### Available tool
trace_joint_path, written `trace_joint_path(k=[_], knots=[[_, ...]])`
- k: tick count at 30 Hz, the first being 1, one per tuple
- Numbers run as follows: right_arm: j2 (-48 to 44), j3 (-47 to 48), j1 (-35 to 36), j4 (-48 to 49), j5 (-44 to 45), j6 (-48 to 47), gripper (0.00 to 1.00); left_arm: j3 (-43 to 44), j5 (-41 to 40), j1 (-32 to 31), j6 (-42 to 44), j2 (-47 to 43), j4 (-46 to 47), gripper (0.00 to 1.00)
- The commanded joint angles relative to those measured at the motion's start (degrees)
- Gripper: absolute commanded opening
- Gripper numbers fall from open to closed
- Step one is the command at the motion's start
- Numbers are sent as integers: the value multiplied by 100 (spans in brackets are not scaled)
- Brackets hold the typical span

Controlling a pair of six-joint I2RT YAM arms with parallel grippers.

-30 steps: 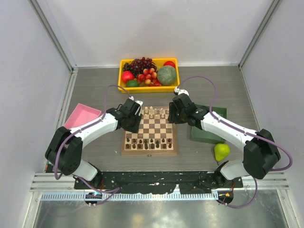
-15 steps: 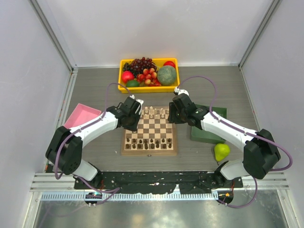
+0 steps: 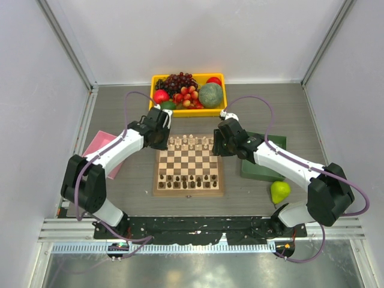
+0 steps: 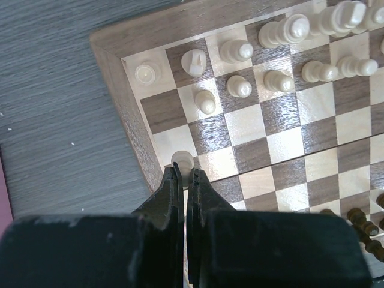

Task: Set up the chess pieces on the board

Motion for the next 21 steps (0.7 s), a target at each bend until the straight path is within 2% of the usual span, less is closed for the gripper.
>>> trace_joint_path(k=[1,21], knots=[[-134,84,11,138,100,-56,45,248,-64,63,106,232,-15,0],[-46,146,11,147,56,-47,45,468,-187,283,132,777,240,0]])
